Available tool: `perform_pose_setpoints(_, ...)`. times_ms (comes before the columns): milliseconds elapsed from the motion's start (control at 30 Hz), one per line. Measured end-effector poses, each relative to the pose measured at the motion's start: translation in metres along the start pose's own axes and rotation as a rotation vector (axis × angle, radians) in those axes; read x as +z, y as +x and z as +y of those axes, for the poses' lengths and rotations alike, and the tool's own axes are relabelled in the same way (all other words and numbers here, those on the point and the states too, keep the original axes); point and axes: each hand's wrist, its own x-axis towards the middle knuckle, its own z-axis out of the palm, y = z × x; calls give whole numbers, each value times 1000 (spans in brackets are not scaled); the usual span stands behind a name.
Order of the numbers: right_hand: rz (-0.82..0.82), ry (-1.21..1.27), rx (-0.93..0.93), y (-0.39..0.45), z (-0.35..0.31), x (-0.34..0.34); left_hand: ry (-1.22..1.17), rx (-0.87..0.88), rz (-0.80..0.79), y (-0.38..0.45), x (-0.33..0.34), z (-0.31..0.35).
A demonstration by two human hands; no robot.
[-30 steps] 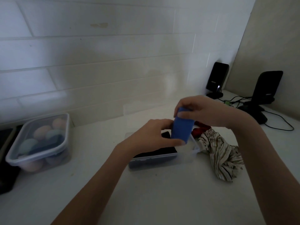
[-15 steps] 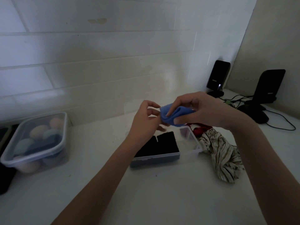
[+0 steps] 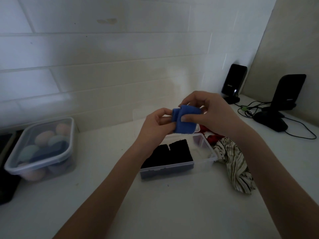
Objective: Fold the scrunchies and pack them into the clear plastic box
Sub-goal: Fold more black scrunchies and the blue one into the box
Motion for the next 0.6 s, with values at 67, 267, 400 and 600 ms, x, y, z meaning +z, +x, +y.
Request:
perform_pose_setpoints(67, -7, -37, -16, 0, 3, 0, 45, 21, -38, -1, 0, 0)
perform_pose_setpoints(267, -150, -50, -16, 0, 3, -1, 58, 8, -104, -2, -3, -1)
perform_pose_setpoints(400, -191, -10, -1, 0, 4, 2, 72, 27, -138, -4, -2, 1)
perform_pose_setpoints(600, -121, 54, 34, -1, 6, 2, -134, -172, -182, -3, 3, 10)
